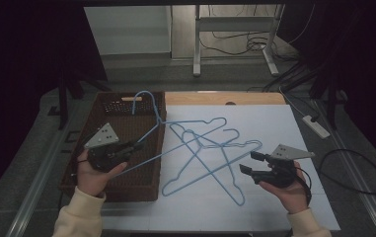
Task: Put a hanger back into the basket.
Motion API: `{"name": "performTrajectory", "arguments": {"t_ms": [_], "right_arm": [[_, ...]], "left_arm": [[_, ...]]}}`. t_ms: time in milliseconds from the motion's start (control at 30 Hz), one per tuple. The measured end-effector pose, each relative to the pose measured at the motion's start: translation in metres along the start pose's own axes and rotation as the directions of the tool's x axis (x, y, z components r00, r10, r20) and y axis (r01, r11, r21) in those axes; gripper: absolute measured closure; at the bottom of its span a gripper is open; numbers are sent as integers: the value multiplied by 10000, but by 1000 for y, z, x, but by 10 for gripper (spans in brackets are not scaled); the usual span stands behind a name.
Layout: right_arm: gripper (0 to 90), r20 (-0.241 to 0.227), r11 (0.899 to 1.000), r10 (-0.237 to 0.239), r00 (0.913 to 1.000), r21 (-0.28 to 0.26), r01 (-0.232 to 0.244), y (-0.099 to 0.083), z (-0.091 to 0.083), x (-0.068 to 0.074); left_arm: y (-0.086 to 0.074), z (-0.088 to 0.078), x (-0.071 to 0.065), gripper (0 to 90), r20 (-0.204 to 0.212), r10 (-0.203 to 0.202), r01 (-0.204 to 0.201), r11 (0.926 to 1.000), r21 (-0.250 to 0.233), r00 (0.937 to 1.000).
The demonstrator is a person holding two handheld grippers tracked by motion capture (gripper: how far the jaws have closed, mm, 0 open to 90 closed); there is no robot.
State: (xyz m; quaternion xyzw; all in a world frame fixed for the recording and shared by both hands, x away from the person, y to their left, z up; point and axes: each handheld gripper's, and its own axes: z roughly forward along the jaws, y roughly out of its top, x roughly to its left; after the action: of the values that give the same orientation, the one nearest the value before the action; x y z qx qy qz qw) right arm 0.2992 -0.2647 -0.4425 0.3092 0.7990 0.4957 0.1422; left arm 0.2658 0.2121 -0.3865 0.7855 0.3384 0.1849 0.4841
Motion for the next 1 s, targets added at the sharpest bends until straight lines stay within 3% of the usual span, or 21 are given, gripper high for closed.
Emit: {"name": "performTrajectory", "arguments": {"t_ms": [500, 700, 767, 1000], "right_arm": [[337, 238, 9987, -24, 9997, 510, 12, -13, 10, -1], [338, 342, 9988, 77, 9994, 472, -93, -15, 7, -3], [338, 353, 9989, 85, 9993, 456, -101, -16, 7, -4], [338, 398, 9988, 67, 9992, 483, -86, -16, 6, -5]], "left_arm": [[-17, -29, 28, 839, -1116, -571, 530, 9978, -394, 9921], [-25, -42, 42, 839, -1644, -892, 806, 9951, -578, 9823], [-30, -47, 49, 840, -2006, -1011, 906, 9940, -608, 9745], [-38, -51, 61, 840, -2352, -1280, 1172, 9913, -596, 9635]]}}
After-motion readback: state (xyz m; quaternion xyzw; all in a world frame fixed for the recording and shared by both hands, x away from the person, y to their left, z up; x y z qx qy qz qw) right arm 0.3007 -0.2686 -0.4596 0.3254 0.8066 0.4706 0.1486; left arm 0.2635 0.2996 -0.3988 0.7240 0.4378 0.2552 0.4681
